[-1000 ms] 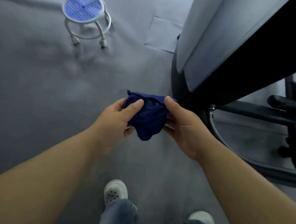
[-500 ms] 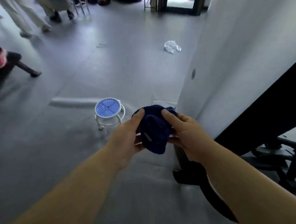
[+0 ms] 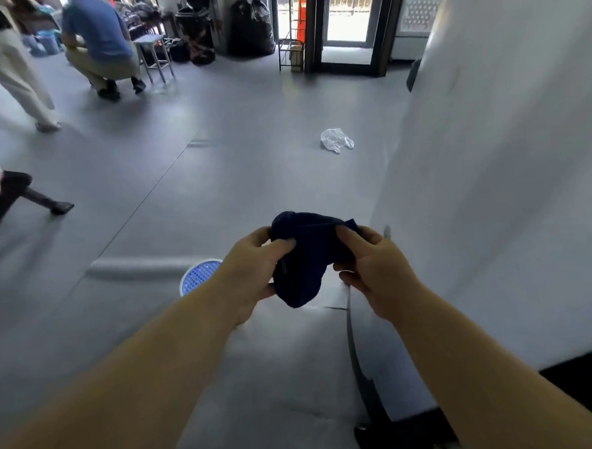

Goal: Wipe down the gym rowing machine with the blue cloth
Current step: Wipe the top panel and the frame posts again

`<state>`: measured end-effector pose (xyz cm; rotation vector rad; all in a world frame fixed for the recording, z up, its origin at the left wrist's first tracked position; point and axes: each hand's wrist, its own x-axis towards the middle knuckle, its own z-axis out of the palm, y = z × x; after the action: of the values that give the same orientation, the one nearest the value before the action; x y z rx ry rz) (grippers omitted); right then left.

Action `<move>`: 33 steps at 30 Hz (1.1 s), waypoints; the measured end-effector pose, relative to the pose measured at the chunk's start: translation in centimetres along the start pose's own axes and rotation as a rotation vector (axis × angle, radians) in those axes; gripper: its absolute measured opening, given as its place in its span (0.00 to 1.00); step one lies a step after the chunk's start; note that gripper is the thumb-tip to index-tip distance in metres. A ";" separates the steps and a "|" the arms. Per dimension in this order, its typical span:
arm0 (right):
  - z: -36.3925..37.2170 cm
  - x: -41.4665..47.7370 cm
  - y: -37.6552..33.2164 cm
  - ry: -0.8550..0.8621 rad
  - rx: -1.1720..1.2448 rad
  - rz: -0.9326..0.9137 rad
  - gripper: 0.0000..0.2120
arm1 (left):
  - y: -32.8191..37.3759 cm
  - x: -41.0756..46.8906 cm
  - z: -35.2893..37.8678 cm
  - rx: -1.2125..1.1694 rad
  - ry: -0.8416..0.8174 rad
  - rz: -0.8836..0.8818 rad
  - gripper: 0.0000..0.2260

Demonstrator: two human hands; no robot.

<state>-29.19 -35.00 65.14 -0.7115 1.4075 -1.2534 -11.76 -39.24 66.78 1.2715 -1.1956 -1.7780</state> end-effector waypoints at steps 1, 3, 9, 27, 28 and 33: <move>0.3 1.6 -0.9 0.006 0.009 0.007 0.07 | 1.1 1.6 -0.1 -0.016 0.005 0.030 0.10; 1.1 4.4 -2.6 -0.006 0.057 0.027 0.09 | 2.9 4.8 -0.6 -0.064 0.020 0.087 0.12; 3.6 12.6 -7.1 -0.002 0.278 0.086 0.16 | 8.6 13.6 -2.5 0.003 -0.154 0.031 0.33; 2.0 41.8 -25.5 0.255 0.145 -0.211 0.21 | 30.1 50.5 0.2 0.356 -0.311 0.406 0.10; 1.3 44.1 -26.4 0.183 0.077 -0.183 0.24 | 31.2 52.7 0.8 0.341 -0.315 0.388 0.09; -1.2 55.4 -31.3 0.300 -0.440 -0.240 0.09 | 37.3 62.9 3.0 0.570 -0.472 0.309 0.20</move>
<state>-50.83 -93.70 76.87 -1.0477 1.9229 -1.2836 -35.56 -107.42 78.74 0.8877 -2.1534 -1.6015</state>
